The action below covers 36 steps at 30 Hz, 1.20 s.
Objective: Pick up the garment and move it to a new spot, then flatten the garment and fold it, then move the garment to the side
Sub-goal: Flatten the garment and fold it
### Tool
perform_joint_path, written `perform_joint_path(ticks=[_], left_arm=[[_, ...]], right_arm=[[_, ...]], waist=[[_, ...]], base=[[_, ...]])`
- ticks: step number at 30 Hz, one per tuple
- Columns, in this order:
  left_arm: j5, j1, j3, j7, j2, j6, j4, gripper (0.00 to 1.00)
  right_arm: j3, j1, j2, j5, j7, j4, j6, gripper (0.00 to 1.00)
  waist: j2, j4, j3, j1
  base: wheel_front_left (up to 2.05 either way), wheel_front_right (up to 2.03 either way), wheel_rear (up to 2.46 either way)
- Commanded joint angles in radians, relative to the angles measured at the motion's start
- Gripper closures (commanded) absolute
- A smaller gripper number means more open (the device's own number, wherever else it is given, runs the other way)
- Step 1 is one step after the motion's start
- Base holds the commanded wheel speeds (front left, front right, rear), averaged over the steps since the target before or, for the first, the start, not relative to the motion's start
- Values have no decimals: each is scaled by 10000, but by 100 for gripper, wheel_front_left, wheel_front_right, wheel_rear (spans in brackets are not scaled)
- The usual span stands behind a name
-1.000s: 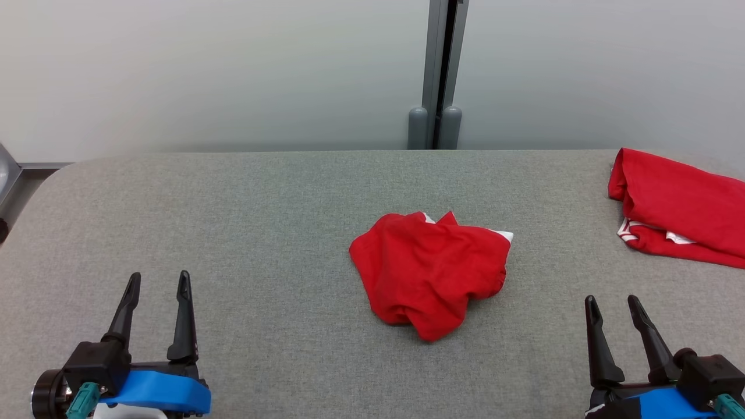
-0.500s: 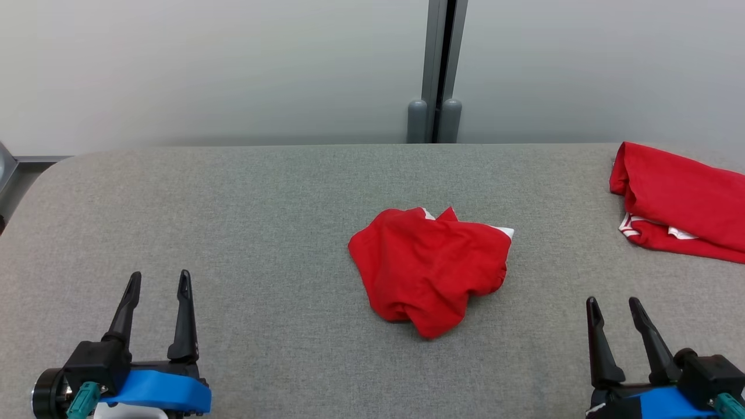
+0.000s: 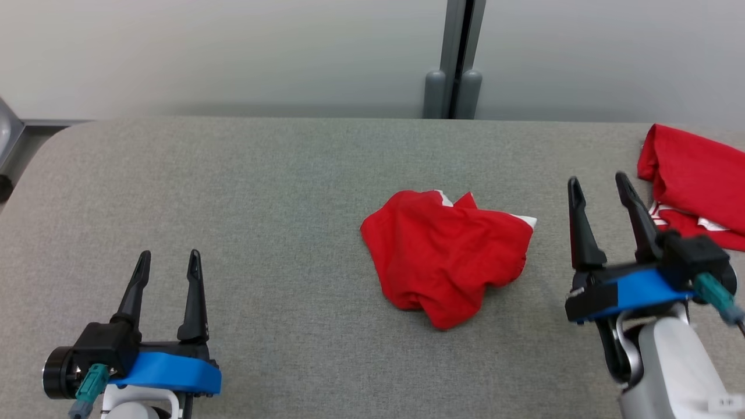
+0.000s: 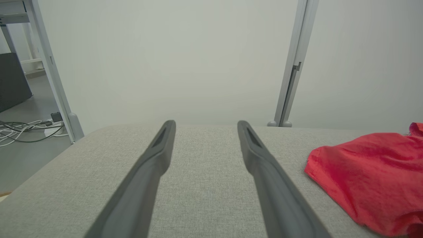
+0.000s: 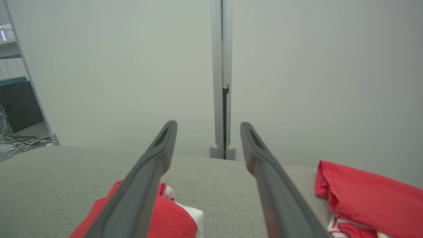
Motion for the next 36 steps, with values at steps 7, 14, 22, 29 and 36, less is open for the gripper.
perform_joint_path(ticks=[7,14,22,29,36], left_arm=[[93,-506,-56,-47,-183,-105,38,0],[152,-795,-30,-47,-314,-145,59,0],[201,-882,25,-47,-404,-192,53,0],[232,-1005,15,-47,-433,-228,159,0],[261,-777,110,-47,-458,-242,216,0]], right_arm=[[-198,-1707,-210,-409,187,2108,2,0],[-754,-2331,-303,-596,83,4731,2,0],[-308,-2626,-100,-683,-53,6600,2,0],[636,-2606,33,-274,-62,7290,3,74],[939,-2423,-36,380,-80,6626,3,100]], waist=[[-1,446,682,-1],[-1,781,1131,-1],[-1,919,1374,-1],[-1,905,1316,-1],[-1,677,1020,-1]], base=[[0,0,0],[0,0,0],[0,0,0],[0,0,0],[0,0,0]])
